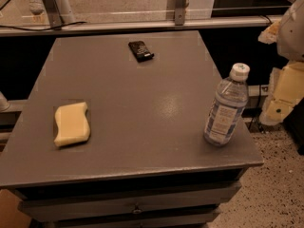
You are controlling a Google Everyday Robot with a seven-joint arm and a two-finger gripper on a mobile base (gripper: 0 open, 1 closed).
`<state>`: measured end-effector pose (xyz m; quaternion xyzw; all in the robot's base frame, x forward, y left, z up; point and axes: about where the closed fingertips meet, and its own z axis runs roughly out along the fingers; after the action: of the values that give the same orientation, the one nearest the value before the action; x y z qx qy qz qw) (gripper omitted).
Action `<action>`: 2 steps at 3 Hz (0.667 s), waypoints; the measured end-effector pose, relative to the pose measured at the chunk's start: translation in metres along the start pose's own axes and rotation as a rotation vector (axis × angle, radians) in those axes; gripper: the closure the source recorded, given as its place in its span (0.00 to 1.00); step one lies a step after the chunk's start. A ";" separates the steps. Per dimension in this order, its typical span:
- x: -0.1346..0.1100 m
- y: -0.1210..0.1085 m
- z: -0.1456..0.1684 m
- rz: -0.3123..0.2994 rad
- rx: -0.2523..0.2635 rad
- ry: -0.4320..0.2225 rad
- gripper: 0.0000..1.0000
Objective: Knock blue plastic bottle over
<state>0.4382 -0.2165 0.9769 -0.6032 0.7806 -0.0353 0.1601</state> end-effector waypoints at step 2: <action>0.009 0.000 0.003 0.045 -0.003 -0.050 0.00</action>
Offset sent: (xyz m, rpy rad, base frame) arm -0.0025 -0.0224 -0.0187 0.1663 0.0092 -0.0801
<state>0.4371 -0.2241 0.9717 -0.5863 0.7898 -0.0153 0.1796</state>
